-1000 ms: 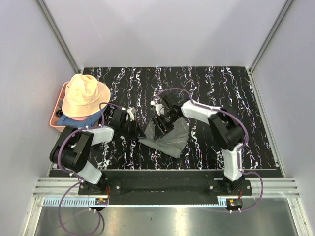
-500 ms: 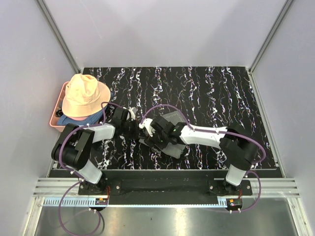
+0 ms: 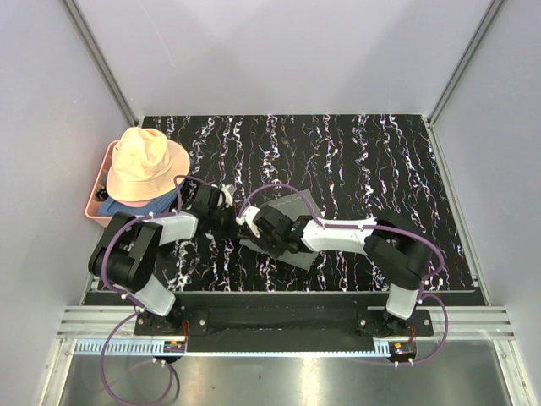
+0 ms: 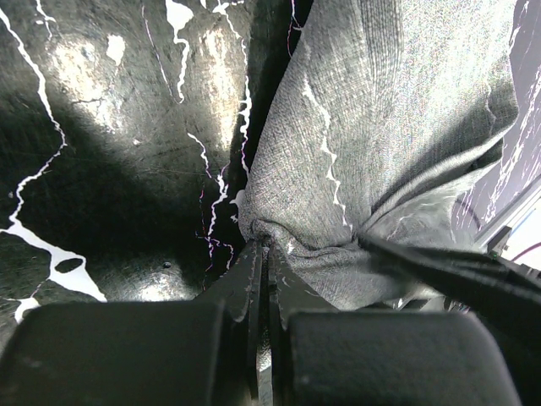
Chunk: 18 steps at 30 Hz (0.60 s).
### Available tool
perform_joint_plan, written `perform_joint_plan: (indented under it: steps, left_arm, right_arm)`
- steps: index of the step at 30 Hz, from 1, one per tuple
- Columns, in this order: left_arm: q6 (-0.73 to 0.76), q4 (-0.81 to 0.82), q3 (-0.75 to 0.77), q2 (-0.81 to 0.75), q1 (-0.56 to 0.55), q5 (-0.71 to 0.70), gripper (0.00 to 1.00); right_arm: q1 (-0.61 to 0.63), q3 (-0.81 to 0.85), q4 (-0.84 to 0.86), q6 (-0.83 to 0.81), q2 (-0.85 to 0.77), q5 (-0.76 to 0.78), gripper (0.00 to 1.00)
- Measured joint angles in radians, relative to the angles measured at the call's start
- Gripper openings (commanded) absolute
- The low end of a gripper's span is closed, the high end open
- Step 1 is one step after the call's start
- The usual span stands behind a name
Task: Fold the napkin, place the utensils inside, and roll it up
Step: Roll the napkin with the utensil
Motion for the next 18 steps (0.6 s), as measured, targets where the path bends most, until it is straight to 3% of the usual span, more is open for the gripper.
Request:
perform_joint_plan:
  steps: [3, 7, 18]
  left_arm:
    - [-0.002, 0.003, 0.0, 0.0, 0.0, 0.0, 0.39]
    - [0.001, -0.004, 0.011, -0.014, 0.003, 0.003, 0.59]
    - [0.025, -0.047, -0.014, -0.17, 0.043, -0.124, 0.62]
  right_arm:
    - [0.001, 0.004, -0.004, 0.01, 0.0, -0.004, 0.2]
    - [-0.001, 0.021, -0.032, 0.014, 0.003, -0.041, 0.15]
    - [-0.098, 0.063, -0.083, 0.055, 0.037, -0.338, 0.11]
